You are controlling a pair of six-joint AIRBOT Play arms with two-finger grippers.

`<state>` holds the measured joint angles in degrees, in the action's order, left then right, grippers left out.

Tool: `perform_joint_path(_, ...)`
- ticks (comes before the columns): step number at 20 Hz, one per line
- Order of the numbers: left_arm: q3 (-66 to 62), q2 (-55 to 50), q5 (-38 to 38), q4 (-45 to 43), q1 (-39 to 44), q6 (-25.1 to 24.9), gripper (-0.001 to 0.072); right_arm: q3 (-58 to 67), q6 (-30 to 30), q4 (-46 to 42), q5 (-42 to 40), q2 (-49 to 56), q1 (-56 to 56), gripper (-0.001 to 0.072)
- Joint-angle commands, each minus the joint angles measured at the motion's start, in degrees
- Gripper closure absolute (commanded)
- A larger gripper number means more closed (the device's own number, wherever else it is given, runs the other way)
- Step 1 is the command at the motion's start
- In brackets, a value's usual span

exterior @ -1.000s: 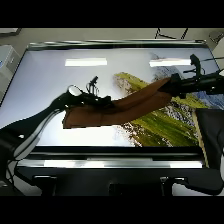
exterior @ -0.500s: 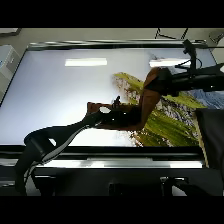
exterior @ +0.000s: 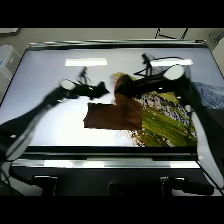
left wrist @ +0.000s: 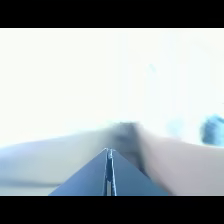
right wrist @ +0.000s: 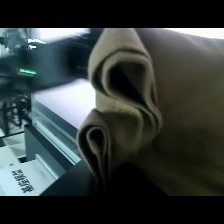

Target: Fold the clothes and pants, and hang the long-sleeved shirts on hangers.

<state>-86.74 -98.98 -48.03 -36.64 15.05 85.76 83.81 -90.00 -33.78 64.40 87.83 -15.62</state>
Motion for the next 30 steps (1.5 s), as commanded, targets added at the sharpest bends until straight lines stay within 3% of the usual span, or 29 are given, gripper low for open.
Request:
perform_joint_path(1,-0.04,13.53,-10.69,-20.96,-15.54,3.19,0.0684,0.04,1.33,9.35,-7.91,10.43,-6.86,0.0673)
perform_joint_path(3,-0.04,20.26,-12.66,-24.28,-21.07,2.86,0.0684,0.04,1.33,14.67,-9.51,16.28,-9.77,0.0673)
perform_joint_path(4,-0.04,23.02,-12.72,-25.42,-22.8,2.75,0.0684,0.04,1.36,17.31,-10.01,18.95,-11.08,0.0628)
perform_joint_path(6,-0.04,27.17,-12.7,-27.1,-24.94,2.75,0.0683,0.04,3.8,21.42,-10.49,22.29,-12.2,0.0017)
perform_joint_path(7,-0.04,28.57,-13.09,-27.5,-25.51,2.73,0.0683,0.04,5.33,21.46,-10.14,22.51,-11.5,0.0015)
perform_joint_path(11,-0.04,30.67,-16.41,-28.02,-25.79,-0.39,0.0683,0.04,6.43,14.95,-4.17,16.65,-0.35,0.0028)
perform_joint_path(13,-0.04,30.67,-17.55,-28.04,-25.79,-0.55,0.0683,0.04,3.28,2.56,1.11,11.67,8.11,0.0028)
perform_joint_path(16,-0.04,30.64,-17.55,-27.93,-25.77,-0.92,0.0683,-0.35,-6.88,-23.41,11.52,8.15,17.57,0.0044)
perform_joint_path(17,-0.04,30.67,-17.59,-27.93,-25.75,-0.9,0.0682,-1.77,-8.35,-27.12,13.86,8.24,19.04,0.0044)
perform_joint_path(22,-0.04,30.67,-17.73,-27.85,-24.92,-0.66,0.0682,-13.86,5.46,-12.22,5.35,11.54,16.41,0.0049)
perform_joint_path(25,-0.04,30.67,-18.62,-27.85,-24.13,0.02,0.0682,-14.01,9.49,-6.36,2.82,14.62,13.77,0.0127)
perform_joint_path(27,-0.04,30.67,-18.6,-27.69,-23.63,0.44,0.0682,-14.01,11.3,-4.26,3.48,15.56,12.52,0.0255)
perform_joint_path(29,-0.04,30.67,-18.56,-27.65,-23.41,0.42,0.0682,-13.84,16.52,-1.05,5.86,15.15,12.44,0.0678)
perform_joint_path(30,-0.04,30.67,-18.58,-27.65,-23.41,0.42,0.0682,-13.49,18.64,1.07,7.17,14.47,13.07,0.0673)
